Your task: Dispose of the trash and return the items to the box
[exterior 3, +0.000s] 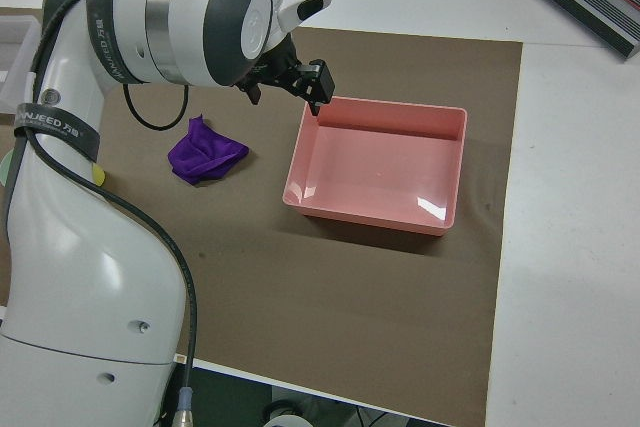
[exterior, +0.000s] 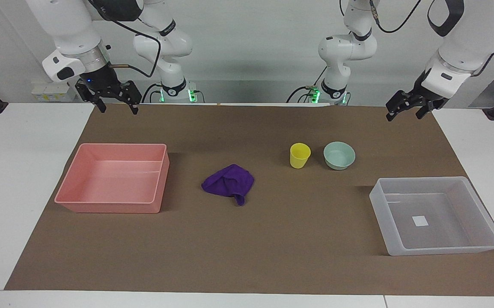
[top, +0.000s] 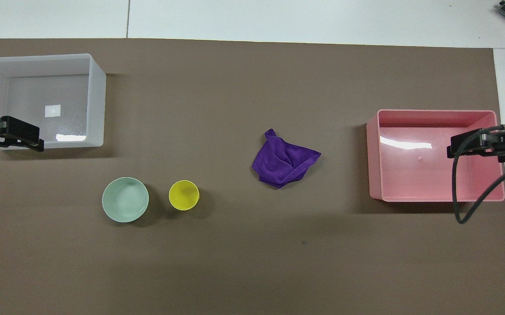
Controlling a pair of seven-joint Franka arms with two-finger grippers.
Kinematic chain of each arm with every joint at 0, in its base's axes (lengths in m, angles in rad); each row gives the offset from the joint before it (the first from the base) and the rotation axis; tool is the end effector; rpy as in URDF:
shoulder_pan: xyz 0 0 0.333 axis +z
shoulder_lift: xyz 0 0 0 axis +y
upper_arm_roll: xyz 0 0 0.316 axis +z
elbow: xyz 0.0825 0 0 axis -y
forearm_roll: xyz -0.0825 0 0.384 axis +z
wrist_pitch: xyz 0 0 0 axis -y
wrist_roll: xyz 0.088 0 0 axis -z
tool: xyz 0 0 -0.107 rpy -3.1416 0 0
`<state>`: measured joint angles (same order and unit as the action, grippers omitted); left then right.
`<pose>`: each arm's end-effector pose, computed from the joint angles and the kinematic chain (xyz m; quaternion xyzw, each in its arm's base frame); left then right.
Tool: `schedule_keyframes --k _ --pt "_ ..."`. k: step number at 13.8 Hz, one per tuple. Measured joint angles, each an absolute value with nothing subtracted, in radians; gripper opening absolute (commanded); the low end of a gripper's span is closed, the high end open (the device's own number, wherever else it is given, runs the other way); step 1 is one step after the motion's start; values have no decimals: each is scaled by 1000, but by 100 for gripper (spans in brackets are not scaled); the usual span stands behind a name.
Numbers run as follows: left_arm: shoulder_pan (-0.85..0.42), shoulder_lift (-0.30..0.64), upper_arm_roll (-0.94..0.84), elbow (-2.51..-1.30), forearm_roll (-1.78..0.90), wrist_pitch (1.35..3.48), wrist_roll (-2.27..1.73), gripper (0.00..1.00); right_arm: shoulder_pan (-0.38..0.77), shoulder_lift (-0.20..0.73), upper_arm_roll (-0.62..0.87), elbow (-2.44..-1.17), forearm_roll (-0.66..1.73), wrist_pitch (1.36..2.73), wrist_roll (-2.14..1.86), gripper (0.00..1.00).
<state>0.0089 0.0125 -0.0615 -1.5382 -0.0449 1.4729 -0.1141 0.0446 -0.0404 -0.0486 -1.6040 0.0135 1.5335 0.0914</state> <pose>0.5471 -0.0337 0.6248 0.9986 0.0294 -0.0406 0.0195 0.5378 -0.0012 0.6277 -0.9987 0.0475 0.0154 0.0071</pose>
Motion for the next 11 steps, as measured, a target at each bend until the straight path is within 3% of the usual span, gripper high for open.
schedule_keyframes --k 11 --pt "9 13 -61 -1540 -45 1467 -103 100 44 -40 -48 -1604 14 1535 86 100"
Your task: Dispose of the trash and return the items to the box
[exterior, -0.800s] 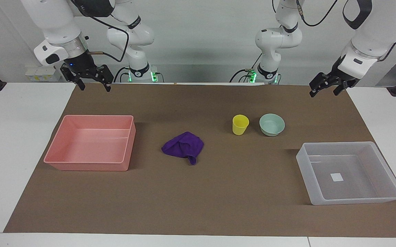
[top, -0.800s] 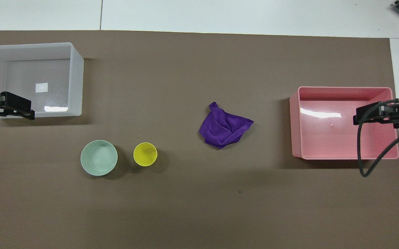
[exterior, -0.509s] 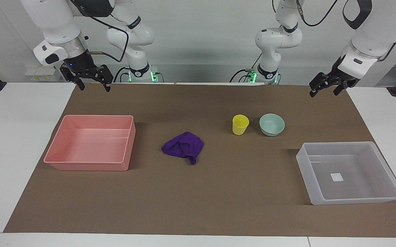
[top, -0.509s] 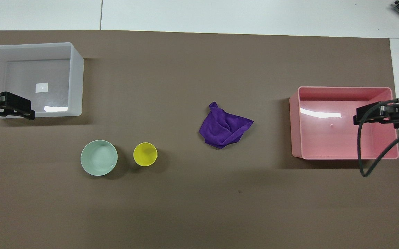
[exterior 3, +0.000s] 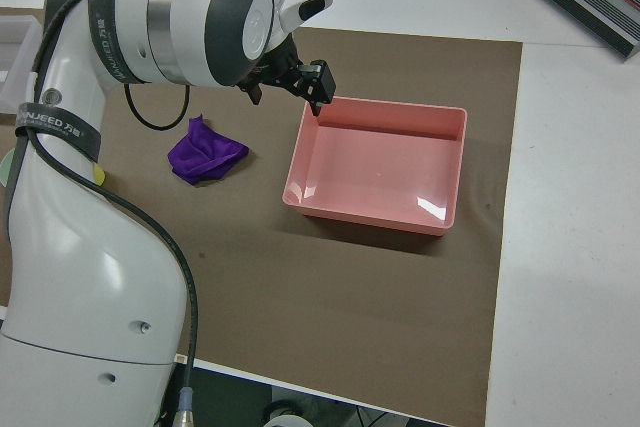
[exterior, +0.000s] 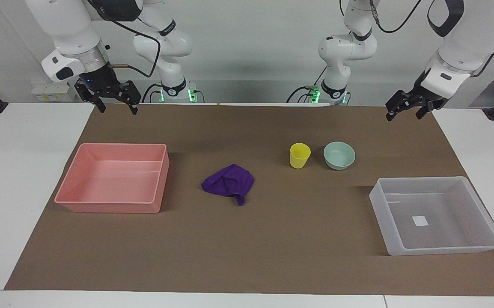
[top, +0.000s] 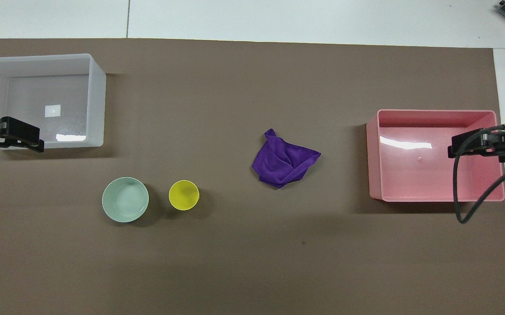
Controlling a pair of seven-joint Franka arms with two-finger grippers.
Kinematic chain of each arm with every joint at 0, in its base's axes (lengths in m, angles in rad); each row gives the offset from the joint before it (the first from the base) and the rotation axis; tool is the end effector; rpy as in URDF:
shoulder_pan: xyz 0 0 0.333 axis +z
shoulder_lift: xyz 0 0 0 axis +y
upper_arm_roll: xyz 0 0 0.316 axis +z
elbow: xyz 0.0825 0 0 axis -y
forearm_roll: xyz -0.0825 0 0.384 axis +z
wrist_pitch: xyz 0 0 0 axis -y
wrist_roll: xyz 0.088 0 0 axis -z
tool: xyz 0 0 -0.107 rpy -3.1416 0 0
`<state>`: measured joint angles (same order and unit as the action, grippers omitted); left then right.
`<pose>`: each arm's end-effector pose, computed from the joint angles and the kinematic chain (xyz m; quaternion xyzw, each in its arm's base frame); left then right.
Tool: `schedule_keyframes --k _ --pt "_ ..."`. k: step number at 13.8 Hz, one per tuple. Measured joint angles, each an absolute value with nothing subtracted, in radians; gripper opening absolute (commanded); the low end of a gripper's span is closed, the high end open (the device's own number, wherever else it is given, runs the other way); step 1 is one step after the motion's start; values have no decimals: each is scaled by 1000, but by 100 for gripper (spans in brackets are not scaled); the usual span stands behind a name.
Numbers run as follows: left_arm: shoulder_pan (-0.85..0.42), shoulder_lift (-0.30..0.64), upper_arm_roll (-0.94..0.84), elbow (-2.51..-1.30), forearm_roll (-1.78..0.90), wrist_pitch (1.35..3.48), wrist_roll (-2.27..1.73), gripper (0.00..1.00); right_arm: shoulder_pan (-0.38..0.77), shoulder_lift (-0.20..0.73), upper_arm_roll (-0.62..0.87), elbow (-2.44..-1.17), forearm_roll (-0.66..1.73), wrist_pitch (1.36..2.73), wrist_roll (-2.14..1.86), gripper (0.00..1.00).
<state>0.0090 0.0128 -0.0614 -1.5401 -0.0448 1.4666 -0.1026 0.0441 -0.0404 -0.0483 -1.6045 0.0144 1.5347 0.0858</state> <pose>0.5464 -0.0336 0.6232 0.9985 0.0237 -0.0447 0.0193 0.5379 -0.0012 0.6276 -0.9989 0.0448 0.0150 0.0076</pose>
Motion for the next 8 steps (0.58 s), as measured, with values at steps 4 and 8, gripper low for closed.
schedule_keyframes --k 4,8 --pt "9 11 -61 -1591 -45 1385 -103 100 52 -38 -37 -1650 16 1633 66 100" --pt "3 -32 -72 -1859 -46 1559 -102 100 212 42 -28 -1835 18 1973 123 100"
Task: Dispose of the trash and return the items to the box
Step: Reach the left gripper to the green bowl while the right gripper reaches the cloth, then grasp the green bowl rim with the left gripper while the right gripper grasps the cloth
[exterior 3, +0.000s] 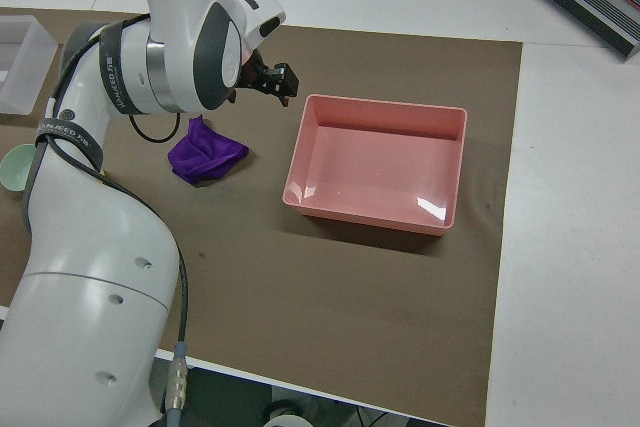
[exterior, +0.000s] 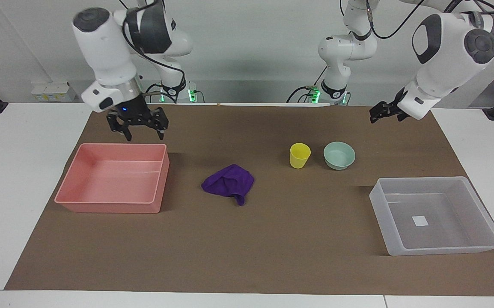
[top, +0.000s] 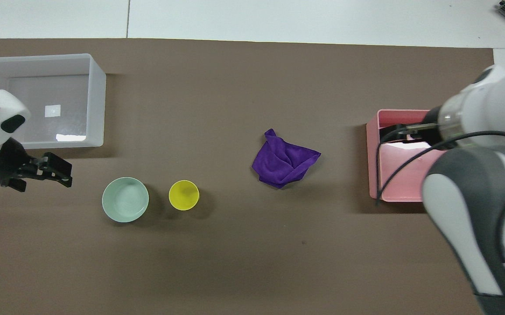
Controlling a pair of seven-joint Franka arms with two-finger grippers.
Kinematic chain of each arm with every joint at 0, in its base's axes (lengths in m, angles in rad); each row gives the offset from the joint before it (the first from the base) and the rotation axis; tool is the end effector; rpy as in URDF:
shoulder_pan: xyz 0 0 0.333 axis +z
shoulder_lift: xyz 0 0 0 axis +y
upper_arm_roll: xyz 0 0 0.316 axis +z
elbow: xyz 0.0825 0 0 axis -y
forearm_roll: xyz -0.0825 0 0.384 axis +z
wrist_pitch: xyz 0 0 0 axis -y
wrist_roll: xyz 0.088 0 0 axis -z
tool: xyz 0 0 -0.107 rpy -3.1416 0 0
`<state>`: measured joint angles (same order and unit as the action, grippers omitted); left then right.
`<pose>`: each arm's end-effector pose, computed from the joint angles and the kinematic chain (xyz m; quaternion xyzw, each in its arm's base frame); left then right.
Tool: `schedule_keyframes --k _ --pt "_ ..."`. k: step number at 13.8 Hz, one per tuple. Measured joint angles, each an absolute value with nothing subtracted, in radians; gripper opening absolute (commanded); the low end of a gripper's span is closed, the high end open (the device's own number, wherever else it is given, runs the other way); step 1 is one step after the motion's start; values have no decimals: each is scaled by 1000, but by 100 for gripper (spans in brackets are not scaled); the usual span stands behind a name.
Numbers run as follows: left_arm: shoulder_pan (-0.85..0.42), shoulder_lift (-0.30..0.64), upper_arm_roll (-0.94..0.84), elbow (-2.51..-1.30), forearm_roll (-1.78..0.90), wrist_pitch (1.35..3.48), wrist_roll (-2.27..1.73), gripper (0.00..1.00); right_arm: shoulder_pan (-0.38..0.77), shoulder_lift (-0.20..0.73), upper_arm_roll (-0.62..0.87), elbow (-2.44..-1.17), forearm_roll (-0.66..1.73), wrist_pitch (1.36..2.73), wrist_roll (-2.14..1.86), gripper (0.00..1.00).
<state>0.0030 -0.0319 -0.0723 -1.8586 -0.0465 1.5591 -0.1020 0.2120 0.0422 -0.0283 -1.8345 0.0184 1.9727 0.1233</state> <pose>0.5198 -0.0415 0.5077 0.9906 0.0192 -0.1348 0.0104 0.5745 0.1082 0.5102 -0.9985 -0.0270 -0.0462 0.0153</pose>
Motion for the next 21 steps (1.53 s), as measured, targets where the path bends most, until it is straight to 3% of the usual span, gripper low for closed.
schedule_keyframes --k 3,5,6,7,8,9,10,11,12,13,17,21 --pt "-27 -80 -76 -2183 -48 1889 -102 100 358 179 -23 -1872 18 2193 248 100" --pt "-50 -87 -77 -2331 -49 2047 -102 100 424 257 -22 -1878 18 2318 311 100" --pt "-61 -88 -77 -2382 -49 2114 -102 90 448 289 -22 -1880 18 2361 334 100" --pt "-70 -88 -77 -2424 -49 2173 -103 51 471 318 -22 -1882 18 2401 350 100" --pt "-74 -88 -77 -2451 -51 2208 -103 23 490 344 -22 -1883 18 2431 357 100" --pt "-74 -88 -77 -2468 -59 2226 -104 6 502 367 -22 -1884 18 2456 360 100" --pt "-74 -88 -75 -2473 -73 2229 -104 0 509 387 -22 -1884 16 2472 360 93" --pt "-73 -88 -73 -2474 -83 2230 -104 0 512 399 -22 -1886 13 2477 360 67" --pt "-73 -88 -71 -2474 -87 2230 -104 0 513 405 -23 -1892 7 2477 360 31" --pt "-73 -89 -70 -2474 -91 2230 -104 0 513 406 -24 -1901 -2 2477 360 0" --pt "-72 -96 -67 -2415 -105 2132 -108 0 513 405 -24 -1911 -7 2465 378 0" --pt "-17 -104 -55 -2165 -105 1822 -116 0 512 349 -35 -1899 -12 2365 455 0"
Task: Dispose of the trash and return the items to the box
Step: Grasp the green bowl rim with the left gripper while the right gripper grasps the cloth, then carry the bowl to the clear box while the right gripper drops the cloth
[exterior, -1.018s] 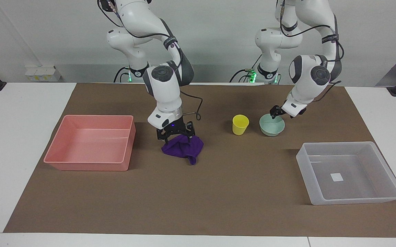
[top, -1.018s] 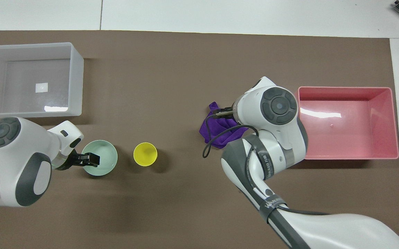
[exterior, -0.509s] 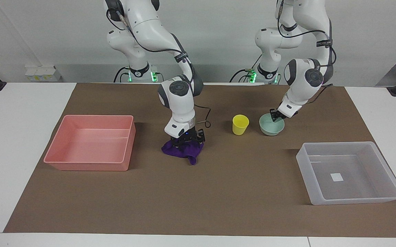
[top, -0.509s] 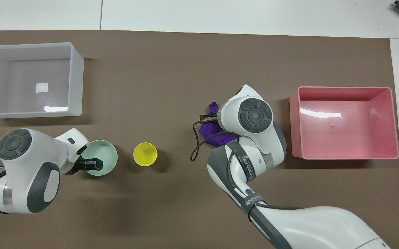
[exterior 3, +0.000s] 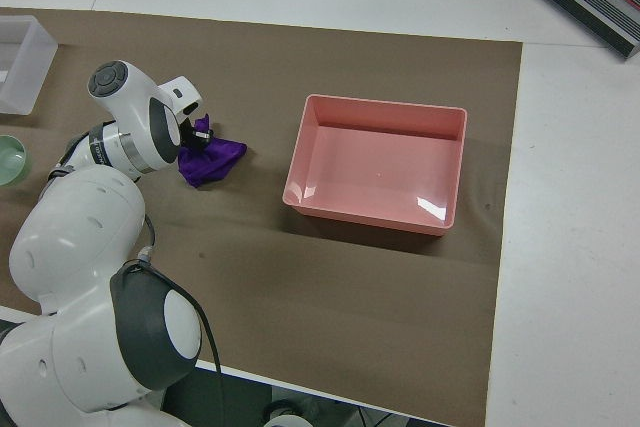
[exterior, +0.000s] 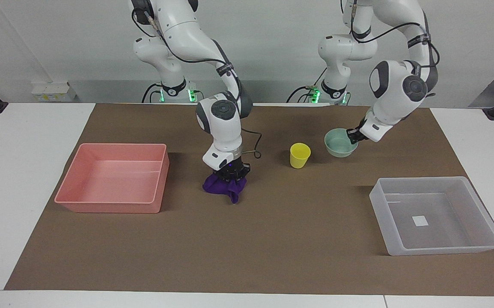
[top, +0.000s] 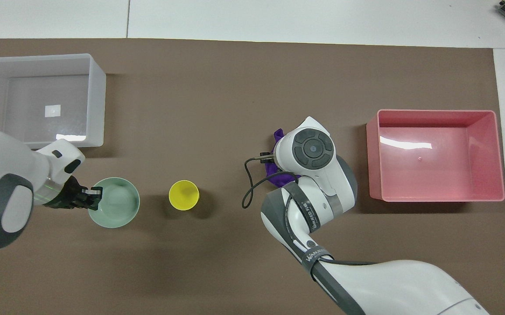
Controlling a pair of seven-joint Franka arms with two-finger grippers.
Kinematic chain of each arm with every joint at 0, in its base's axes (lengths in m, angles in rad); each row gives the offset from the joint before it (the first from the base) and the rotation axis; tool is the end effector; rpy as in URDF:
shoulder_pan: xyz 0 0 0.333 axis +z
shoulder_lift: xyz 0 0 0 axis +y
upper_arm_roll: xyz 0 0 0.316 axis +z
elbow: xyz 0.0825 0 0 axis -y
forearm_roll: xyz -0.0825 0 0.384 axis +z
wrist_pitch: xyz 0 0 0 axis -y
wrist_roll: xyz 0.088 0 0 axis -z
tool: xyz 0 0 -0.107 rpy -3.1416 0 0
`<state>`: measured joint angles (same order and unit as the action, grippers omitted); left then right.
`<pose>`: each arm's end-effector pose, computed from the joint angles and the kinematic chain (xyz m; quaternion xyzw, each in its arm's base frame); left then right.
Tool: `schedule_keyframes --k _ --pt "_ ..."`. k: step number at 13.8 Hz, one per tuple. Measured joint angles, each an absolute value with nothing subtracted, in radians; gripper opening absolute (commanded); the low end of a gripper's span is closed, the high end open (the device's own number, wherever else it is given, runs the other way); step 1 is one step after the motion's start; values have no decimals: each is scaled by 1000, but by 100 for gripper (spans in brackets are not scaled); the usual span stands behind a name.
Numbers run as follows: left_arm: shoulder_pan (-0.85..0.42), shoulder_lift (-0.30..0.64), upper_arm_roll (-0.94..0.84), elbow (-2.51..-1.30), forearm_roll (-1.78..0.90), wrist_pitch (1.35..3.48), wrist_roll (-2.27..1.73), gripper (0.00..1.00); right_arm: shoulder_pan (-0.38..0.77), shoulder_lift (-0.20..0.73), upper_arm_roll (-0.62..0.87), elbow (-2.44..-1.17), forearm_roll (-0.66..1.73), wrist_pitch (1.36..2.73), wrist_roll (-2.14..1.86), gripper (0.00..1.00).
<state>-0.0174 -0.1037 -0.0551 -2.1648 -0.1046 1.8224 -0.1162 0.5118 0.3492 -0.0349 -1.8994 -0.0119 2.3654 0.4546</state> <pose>0.4855 -0.0442 0.4233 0.9910 0.0411 -0.1227 0.0345 0.5648 0.2931 0.3293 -0.9981 -0.0165 -0.0569 0.0170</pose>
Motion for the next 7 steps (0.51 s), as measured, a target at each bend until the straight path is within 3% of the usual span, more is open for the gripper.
schedule_keyframes --k 4,7 --pt "109 -59 -48 -1890 -104 1657 -111 0 446 192 -46 -1838 -16 2160 459 0" --pt "190 105 -45 -1665 -104 1652 -109 0 360 99 -48 -1815 -25 2084 440 0"
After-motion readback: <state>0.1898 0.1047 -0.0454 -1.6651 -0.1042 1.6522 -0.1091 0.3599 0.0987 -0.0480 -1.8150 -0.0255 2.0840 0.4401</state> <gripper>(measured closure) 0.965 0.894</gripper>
